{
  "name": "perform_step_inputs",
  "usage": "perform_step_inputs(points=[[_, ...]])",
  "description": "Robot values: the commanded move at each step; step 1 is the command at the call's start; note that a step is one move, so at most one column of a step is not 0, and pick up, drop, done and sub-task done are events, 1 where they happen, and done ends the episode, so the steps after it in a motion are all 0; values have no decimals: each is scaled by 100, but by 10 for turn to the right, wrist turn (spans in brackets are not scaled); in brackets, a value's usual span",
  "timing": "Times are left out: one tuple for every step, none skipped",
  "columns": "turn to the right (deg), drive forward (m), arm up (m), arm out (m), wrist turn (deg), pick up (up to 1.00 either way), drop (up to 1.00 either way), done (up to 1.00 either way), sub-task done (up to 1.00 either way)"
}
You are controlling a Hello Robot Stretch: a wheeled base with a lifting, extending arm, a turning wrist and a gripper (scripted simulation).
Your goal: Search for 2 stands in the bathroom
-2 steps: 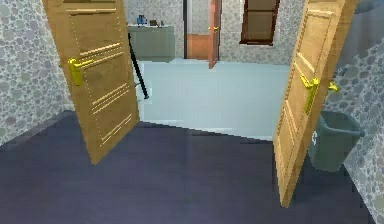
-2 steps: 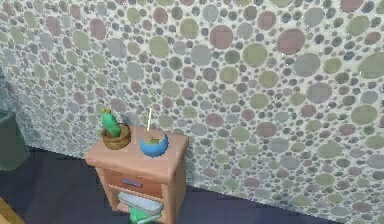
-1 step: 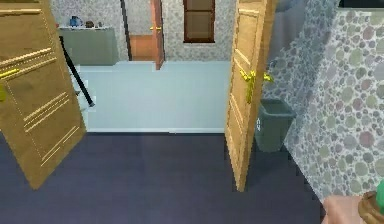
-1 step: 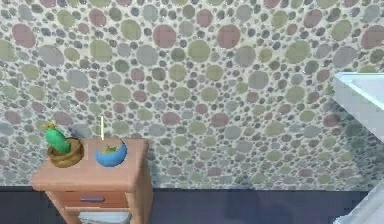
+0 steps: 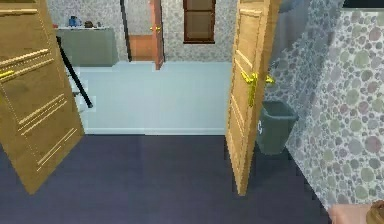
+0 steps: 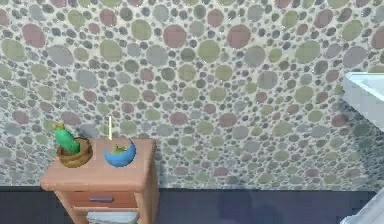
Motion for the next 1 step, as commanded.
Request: perform_step_inputs(points=[[450,0,0,0,0,0,0,0,0]])
